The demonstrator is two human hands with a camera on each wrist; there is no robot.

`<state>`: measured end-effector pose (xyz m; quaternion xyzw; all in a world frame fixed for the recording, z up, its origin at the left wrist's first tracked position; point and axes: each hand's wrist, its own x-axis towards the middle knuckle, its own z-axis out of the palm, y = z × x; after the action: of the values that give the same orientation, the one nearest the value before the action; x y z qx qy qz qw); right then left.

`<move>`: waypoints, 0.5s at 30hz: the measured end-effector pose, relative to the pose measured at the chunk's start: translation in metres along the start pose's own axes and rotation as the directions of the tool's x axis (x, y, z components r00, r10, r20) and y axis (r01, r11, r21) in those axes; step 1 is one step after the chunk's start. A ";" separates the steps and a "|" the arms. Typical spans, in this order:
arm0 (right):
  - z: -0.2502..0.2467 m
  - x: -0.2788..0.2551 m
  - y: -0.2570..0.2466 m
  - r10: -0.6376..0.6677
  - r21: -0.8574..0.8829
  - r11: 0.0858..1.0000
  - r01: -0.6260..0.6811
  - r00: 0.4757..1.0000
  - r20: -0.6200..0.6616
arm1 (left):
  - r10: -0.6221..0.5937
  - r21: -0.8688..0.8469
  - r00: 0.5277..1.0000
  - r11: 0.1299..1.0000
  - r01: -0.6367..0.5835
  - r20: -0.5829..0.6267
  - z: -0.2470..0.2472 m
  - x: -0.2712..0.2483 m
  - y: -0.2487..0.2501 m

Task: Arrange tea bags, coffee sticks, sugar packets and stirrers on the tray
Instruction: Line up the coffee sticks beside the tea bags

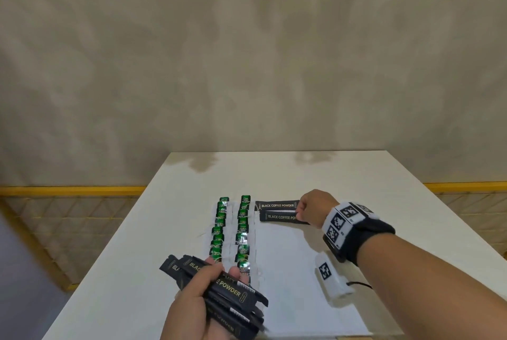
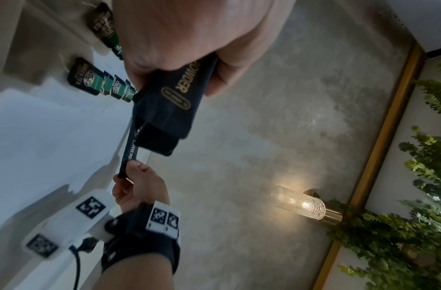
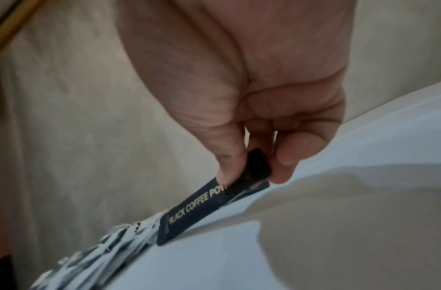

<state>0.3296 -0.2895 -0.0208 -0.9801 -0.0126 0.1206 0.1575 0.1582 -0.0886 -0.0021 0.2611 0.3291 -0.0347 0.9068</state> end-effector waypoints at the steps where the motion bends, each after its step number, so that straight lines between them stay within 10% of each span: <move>1: 0.003 0.006 -0.002 0.007 -0.029 1.000 -0.007 1.000 -0.006 | 0.001 0.008 1.000 1.000 -0.001 -0.002 0.001 -0.001 -0.001; 15: -0.001 0.033 -0.013 -0.025 -0.225 0.974 0.029 1.000 0.018 | 0.007 0.065 1.000 0.998 -0.005 -0.027 -0.005 0.002 -0.001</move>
<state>0.3623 -0.2756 -0.0236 -0.9904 -0.0406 0.1237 0.0467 0.1568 -0.0866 -0.0064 0.2916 0.3392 -0.0391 0.8935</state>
